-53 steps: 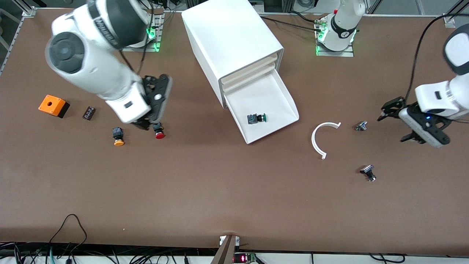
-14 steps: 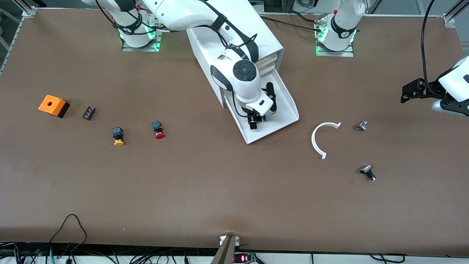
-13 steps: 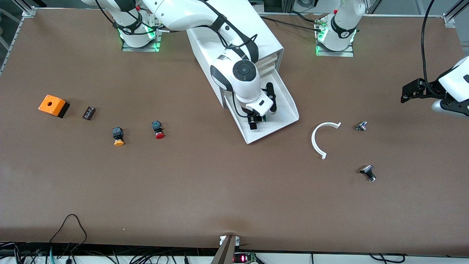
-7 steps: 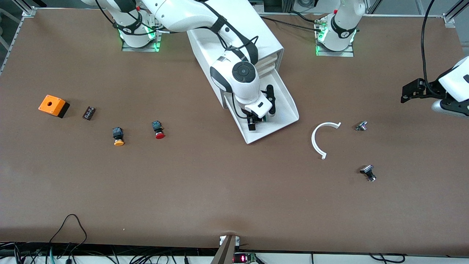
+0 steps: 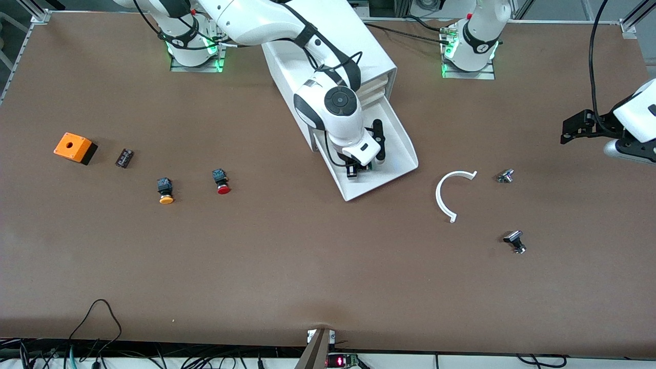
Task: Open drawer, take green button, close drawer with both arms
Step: 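Lower the right gripper into the drawer onto the green button, then close the right gripper on the green button and lift it out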
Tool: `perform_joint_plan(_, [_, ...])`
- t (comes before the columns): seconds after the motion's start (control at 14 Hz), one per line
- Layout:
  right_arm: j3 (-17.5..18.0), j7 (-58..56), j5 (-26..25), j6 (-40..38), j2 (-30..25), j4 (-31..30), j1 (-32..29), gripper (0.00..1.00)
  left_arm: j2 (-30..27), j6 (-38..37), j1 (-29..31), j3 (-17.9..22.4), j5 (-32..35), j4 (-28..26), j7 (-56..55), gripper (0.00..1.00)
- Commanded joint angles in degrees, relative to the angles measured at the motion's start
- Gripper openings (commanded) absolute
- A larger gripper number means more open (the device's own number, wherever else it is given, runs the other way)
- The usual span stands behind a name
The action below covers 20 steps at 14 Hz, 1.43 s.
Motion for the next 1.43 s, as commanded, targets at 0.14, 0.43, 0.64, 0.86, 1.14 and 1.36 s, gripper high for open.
perform_joint_plan(0.14, [-0.11, 1.34, -2.07, 0.82, 0.89, 1.42, 0.44, 0.32, 0.53, -0.96, 0.09, -0.18, -0.68, 1.39, -0.32, 1.0])
perform_joint_plan(0.43, [-0.11, 4.67, -2.42, 0.73, 0.45, 1.5, 0.44, 0.28, 0.53, -1.05, 0.18, -0.18, -1.12, 1.48, -0.32, 1.0])
perform_joint_plan(0.64, [-0.2, 8.27, -2.33, -1.63, -2.18, 1.68, 0.61, 0.28, 0.53, -1.05, 0.18, -0.18, -1.12, 1.48, -0.4, 1.0])
perform_joint_plan(0.86, [-0.46, 11.18, -2.25, -4.54, -6.75, 1.68, 0.18, 0.28, 0.53, -1.05, 0.18, -0.18, -1.03, 1.48, -0.4, 1.0])
perform_joint_plan(1.14, [-8.35, 14.33, -2.5, -9.71, -10.71, 1.68, -0.27, 0.28, 0.53, -1.48, 0.18, 0.08, -1.03, 1.39, -0.23, 1.0])
perform_joint_plan(1.36, [-14.24, 14.87, -2.51, -9.9, -10.72, 1.59, -0.26, 0.28, 0.61, -1.49, 0.18, 0.17, -1.12, 1.57, -0.22, 1.0])
